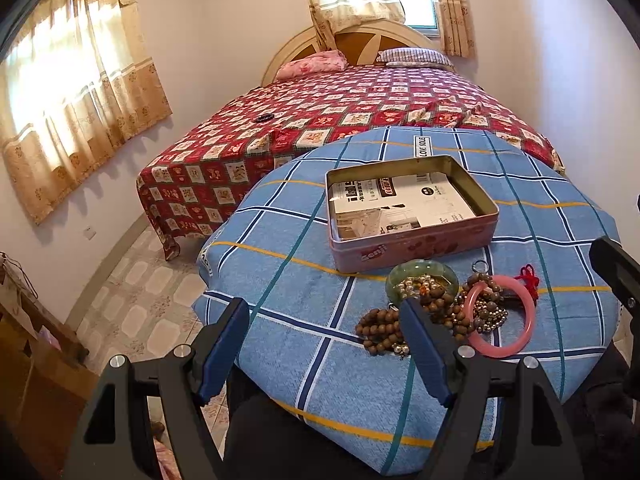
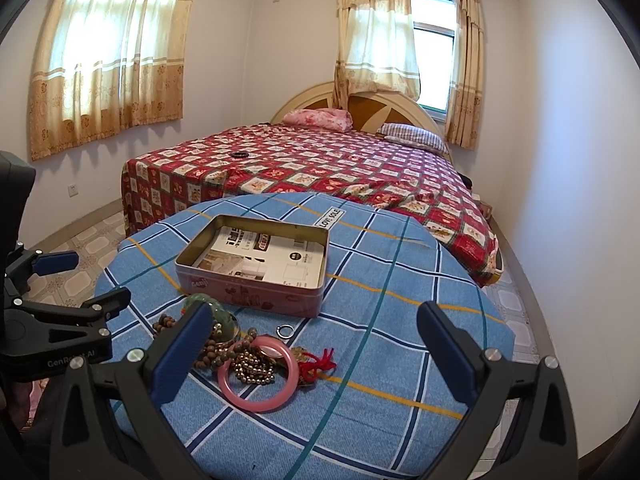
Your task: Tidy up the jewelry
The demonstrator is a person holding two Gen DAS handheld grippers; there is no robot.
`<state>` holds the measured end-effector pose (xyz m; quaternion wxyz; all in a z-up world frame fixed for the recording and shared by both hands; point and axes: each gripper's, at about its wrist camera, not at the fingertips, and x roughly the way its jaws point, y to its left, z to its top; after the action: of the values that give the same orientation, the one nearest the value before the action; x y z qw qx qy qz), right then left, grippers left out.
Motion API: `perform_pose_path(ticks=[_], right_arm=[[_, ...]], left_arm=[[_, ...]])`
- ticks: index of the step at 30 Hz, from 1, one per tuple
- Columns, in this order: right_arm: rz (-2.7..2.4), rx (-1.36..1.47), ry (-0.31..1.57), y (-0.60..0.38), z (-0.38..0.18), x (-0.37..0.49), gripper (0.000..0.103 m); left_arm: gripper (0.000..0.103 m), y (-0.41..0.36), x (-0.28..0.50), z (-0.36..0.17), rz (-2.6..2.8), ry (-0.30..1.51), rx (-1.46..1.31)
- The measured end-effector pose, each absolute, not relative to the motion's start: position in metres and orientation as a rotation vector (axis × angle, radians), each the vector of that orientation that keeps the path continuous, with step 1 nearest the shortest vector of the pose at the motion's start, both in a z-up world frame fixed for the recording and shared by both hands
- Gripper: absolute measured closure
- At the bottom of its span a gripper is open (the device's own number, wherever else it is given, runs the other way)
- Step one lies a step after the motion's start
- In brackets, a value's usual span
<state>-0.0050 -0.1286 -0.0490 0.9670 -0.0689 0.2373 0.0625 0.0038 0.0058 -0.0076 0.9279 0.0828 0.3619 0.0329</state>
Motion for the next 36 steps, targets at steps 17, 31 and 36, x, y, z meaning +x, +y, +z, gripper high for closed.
perform_pose_path(ticks=[17, 31, 36], right_arm=[[0.126, -0.140, 0.484, -0.1279, -0.0486, -0.0044, 0.000], [0.126, -0.141, 0.487, -0.1281, -0.0489, -0.0036, 0.000], [0.125, -0.140, 0.487, -0.1282, -0.0494, -0.0033, 0.000]], left_arm=[[0.026, 0.0040, 0.0043, -0.0117, 0.075, 0.752, 0.181], [0.026, 0.0027, 0.0056, -0.0120, 0.075, 0.755, 0.181], [0.026, 0.0029, 0.0059, -0.0127, 0.075, 0.758, 0.183]])
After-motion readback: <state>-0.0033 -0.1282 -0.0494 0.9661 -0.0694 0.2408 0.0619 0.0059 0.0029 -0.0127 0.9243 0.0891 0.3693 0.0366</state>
